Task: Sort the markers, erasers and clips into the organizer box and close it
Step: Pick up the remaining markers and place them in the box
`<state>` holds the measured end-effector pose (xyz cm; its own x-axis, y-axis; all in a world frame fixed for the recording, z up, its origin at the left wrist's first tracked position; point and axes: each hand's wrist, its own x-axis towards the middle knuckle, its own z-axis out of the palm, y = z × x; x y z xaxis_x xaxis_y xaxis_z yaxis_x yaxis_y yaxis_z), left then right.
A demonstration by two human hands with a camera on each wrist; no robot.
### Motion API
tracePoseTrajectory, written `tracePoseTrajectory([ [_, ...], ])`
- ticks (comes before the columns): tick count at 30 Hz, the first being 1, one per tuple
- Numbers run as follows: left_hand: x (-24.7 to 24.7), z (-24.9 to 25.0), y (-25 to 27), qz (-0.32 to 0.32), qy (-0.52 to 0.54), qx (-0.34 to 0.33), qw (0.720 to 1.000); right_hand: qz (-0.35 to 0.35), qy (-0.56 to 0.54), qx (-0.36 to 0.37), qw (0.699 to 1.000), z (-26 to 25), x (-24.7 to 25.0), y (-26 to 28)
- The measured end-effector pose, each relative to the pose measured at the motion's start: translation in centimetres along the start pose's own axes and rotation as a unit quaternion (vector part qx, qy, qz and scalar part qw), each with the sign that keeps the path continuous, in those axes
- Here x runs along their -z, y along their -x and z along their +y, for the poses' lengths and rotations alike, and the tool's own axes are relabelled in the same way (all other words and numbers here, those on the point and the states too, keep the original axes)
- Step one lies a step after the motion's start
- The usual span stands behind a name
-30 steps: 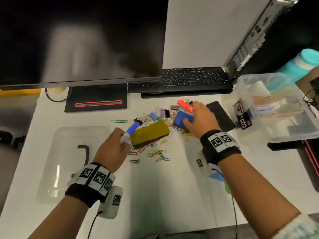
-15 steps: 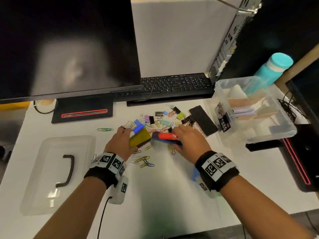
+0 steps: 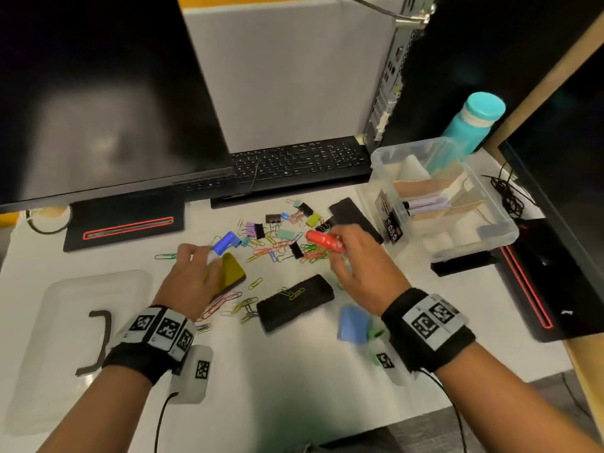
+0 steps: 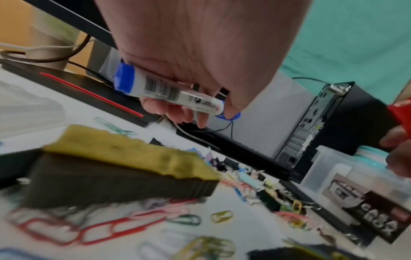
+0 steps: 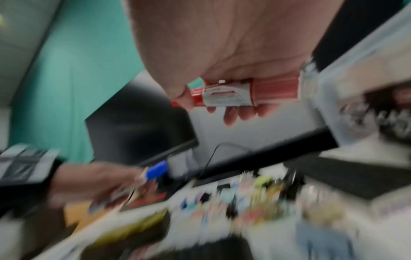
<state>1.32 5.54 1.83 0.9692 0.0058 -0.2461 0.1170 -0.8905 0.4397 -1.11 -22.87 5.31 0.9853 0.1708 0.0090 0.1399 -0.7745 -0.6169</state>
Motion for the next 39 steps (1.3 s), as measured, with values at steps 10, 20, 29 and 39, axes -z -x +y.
tracePoseTrajectory([
  [10, -0.2, 7.1, 0.4, 0.040, 0.016, -0.059, 0.997, 0.001, 0.191, -0.112, 0.975, 10.2, 14.8, -5.5],
  [20, -1.2, 10.8, 2.7, 0.028, 0.109, -0.129, 0.985, -0.185, 0.230, -0.147, 0.944, 11.8, 14.3, -7.4],
  [29, 0.1, 18.7, 2.6, 0.057, 0.226, -0.195, 0.953, 0.183, 0.197, -0.139, 0.953, 16.4, 11.2, 0.1],
  [39, -7.7, 30.0, -4.2, 0.009, 0.123, -0.309, 0.943, 0.234, 0.157, -0.153, 0.947, 17.0, 9.3, 1.3],
])
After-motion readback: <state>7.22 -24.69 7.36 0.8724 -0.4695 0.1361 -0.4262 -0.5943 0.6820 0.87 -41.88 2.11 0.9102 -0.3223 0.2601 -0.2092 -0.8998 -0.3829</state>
